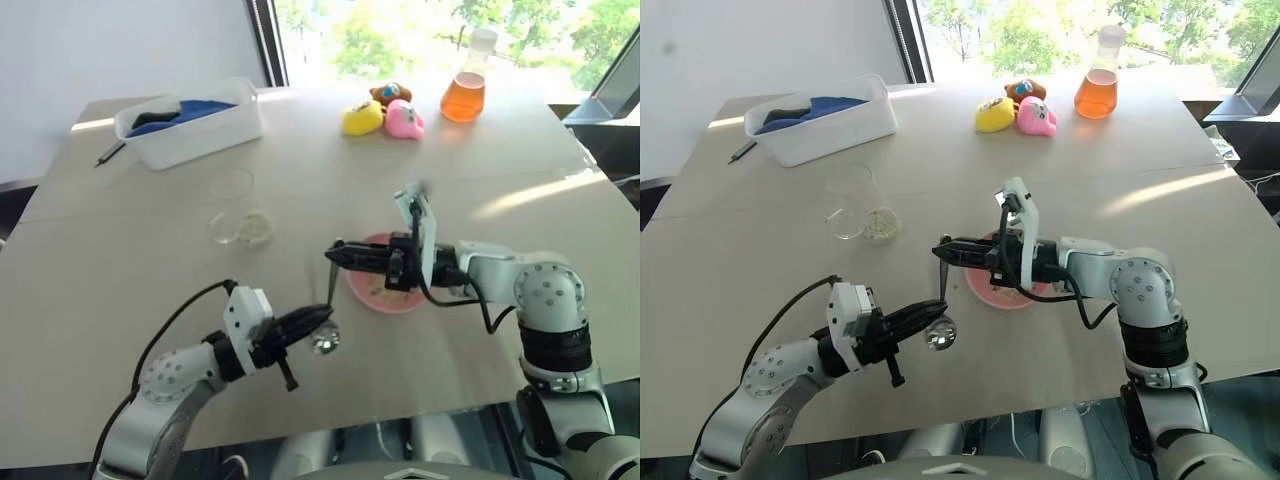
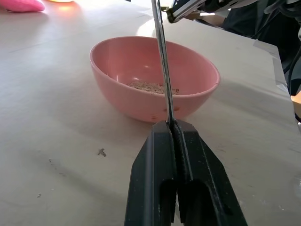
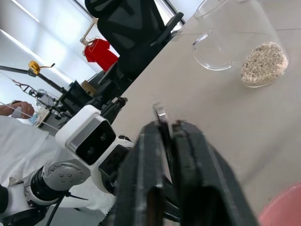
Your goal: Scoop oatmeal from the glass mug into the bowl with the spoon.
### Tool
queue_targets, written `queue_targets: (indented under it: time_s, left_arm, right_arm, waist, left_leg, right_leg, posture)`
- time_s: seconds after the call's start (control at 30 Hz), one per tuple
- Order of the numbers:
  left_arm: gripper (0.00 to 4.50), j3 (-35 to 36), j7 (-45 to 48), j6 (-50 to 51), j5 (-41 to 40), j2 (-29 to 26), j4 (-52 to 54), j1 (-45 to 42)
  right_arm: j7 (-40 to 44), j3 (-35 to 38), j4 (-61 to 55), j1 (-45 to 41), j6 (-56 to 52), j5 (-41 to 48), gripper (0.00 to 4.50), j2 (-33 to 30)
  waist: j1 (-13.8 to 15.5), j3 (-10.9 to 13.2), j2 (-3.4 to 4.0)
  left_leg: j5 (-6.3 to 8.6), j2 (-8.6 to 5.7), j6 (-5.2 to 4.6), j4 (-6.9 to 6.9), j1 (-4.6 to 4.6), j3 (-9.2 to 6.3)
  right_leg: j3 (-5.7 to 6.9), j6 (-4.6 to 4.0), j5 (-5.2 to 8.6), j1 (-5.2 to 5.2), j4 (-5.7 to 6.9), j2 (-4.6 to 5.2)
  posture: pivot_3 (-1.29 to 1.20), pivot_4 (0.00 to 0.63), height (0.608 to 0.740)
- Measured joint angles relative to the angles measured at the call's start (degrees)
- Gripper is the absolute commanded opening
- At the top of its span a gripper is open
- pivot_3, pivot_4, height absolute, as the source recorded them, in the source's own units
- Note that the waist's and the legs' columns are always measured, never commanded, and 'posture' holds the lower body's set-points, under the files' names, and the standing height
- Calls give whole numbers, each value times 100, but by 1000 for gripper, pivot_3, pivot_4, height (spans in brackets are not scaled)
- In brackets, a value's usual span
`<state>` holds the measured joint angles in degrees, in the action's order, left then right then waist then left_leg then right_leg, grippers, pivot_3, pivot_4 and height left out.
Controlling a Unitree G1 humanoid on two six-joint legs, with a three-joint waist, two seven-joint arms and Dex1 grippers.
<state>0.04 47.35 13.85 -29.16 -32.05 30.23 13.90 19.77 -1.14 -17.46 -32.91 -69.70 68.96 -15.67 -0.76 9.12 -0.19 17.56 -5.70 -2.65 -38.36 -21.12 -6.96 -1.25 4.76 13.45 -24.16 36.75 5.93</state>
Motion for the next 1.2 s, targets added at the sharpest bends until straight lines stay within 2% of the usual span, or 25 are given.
queue_targets:
  time_s: [0.4, 0.47, 0.53, 1.0, 1.1, 1.2]
  left_arm:
    - [0, 138, -24, -33, 39, -11, -180, -98]
    - [626, 168, -31, -34, 49, -7, -198, -138]
    - [980, 176, -87, -34, 69, 5, -226, -155]
    - [980, 206, -551, -92, 381, 145, -202, -107]
    - [980, 156, -855, -181, 667, 339, -202, -298]
    - [980, 77, -1137, -563, 1295, 385, -203, -385]
  right_arm:
    - [-9, 2, 28, 1, 17, -80, 73, -83]
    - [-12, 28, 53, -1, 38, -101, 0, -82]
    - [-18, 45, 65, -6, 41, -113, 0, -80]
    - [-556, 255, 274, -212, 35, -69, 0, 248]
    - [-770, 263, 252, -251, 33, -53, 0, 339]
    - [-1020, 275, 228, -251, 37, -27, 0, 449]
  waist:
    - [-1, 0, 0]
    - [-1, 0, 0]
    - [-2, 0, 0]
    - [-2, 0, 0]
    - [2, -1, 0]
    - [-4, 0, 0]
  left_leg:
    - [0, 1, 0, 0, -2, 0]
    - [0, 1, 0, 0, -3, 1]
    - [0, 1, 0, 0, -3, 1]
    - [-1, 0, 1, -1, -7, 1]
    - [-1, 0, 2, -2, -7, 1]
    - [-2, -1, 2, -1, -7, 2]
  right_leg:
    - [0, 0, 0, -8, 1, -1]
    - [0, 0, 0, -9, 1, -1]
    - [-1, 0, 0, -9, 1, -1]
    - [-1, 0, 0, -9, 4, -1]
    - [0, 0, 0, -9, 5, -1]
    - [-2, 0, -1, -10, 4, -1]
  posture:
    - [0, 150, 740]
    - [0, 150, 740]
    - [0, 150, 740]
    - [0, 150, 740]
    - [0, 150, 740]
    - [0, 150, 740]
